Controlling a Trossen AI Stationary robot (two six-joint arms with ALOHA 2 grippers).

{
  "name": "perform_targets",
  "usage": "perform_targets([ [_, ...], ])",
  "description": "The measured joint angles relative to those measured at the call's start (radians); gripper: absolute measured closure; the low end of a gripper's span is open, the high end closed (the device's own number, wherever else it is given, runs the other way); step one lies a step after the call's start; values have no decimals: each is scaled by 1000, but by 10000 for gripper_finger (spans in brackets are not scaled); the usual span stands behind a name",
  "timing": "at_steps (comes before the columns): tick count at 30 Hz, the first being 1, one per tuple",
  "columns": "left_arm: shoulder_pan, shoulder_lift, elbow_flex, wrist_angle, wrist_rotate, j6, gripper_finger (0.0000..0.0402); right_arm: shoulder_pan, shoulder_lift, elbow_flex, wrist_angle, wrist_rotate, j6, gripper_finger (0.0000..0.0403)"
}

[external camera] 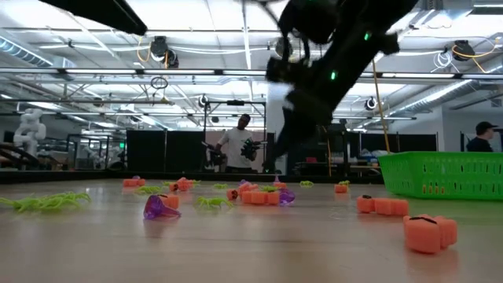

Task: Sort Halloween decoration
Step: Put the green spider toy into the yellow bin

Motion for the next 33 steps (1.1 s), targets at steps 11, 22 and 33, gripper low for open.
perform_targets([
  [11,31,1,-173,400,32,201,285,-11,127,-1,100,8,-86,286],
  [22,31,1,-179,408,58,202,285,-14,155,-3,112,85,-120,286],
  [33,31,1,-179,408,58,201,285,-49,171,-5,116,47,-76,292],
])
